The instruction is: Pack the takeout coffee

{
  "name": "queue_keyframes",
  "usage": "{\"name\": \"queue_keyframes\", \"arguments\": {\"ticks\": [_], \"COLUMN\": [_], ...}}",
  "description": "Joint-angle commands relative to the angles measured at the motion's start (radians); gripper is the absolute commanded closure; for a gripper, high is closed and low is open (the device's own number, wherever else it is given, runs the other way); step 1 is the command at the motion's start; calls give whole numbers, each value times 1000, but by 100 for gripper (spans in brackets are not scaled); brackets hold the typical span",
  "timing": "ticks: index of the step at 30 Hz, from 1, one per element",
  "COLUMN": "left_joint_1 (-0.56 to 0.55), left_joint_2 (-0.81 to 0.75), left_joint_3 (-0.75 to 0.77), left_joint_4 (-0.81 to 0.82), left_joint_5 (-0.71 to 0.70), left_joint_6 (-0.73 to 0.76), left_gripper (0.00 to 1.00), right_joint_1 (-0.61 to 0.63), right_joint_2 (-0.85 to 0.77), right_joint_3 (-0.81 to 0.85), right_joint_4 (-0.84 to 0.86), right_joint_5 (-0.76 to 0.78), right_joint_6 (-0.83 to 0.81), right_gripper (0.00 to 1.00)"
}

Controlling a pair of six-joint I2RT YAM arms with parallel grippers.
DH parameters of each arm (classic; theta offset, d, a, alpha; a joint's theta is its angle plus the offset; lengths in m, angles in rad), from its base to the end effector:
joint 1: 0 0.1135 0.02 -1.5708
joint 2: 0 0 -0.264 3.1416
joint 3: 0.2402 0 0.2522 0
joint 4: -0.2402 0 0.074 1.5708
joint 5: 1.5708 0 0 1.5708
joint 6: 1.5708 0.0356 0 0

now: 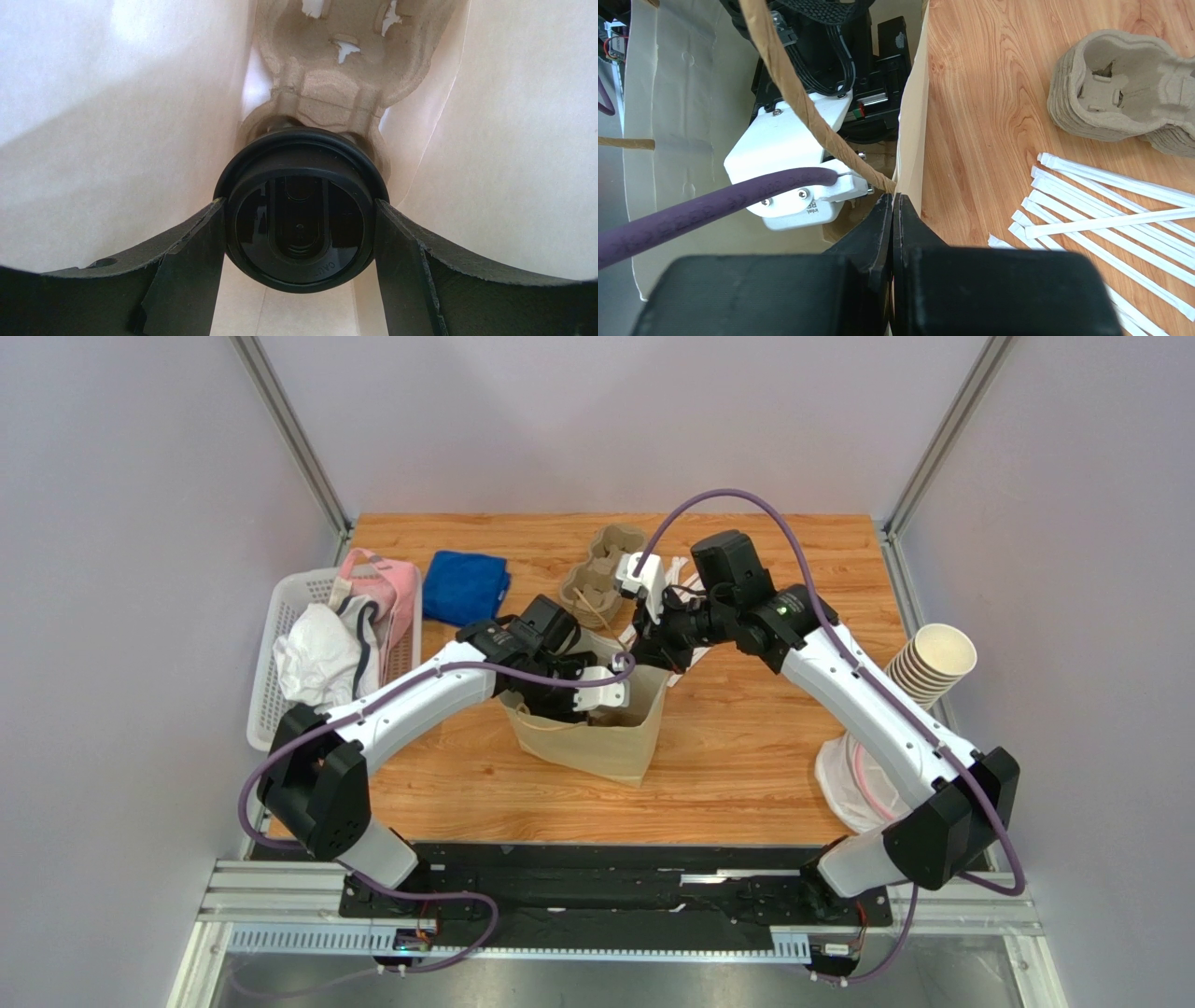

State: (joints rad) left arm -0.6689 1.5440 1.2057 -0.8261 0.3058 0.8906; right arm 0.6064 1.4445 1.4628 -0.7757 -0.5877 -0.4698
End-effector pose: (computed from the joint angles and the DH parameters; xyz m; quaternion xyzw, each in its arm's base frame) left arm 0.2339 -0.1985 0.2535 0.7025 0.6667 -0.1262 0.2147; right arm 0.2401 0.1905 0.3687 -0.5489 0.6961 0.2912 0.3596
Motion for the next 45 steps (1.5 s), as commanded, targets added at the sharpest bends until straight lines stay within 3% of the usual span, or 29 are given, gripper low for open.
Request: {"name": "queue_keyframes", "arguments": {"ticks": [1, 17, 26, 40, 41, 45], "left_joint_1": [6, 6, -29, -86, -86, -86], "left_joint_2": [110, 180, 85, -16, -16, -35], "left_joint_3": [-60, -109, 37, 89, 91, 98], "left_joint_4": [-22, 22, -54, -74, -79, -79], "left_joint_5": [-11, -119, -120, -189, -186, -175], "left_joint_6": [-10, -18, -68, -108, -107, -107], "left_gripper": [100, 100, 66, 47, 36, 33], "right_joint_1": [-11, -40, -42, -45, -46, -45], "right_joint_2": [25, 80, 63, 56, 54, 47], "right_joint_3": [44, 70, 62, 51, 45, 41], "right_joint_4": [-37, -57, -63, -62, -62, -62], "right_joint_5": [-60, -70, -81, -90, -92, -100], "right_joint_6": [-24, -50, -90, -122, -130, -141], "right_gripper": [100, 100, 100, 100, 100, 100]}}
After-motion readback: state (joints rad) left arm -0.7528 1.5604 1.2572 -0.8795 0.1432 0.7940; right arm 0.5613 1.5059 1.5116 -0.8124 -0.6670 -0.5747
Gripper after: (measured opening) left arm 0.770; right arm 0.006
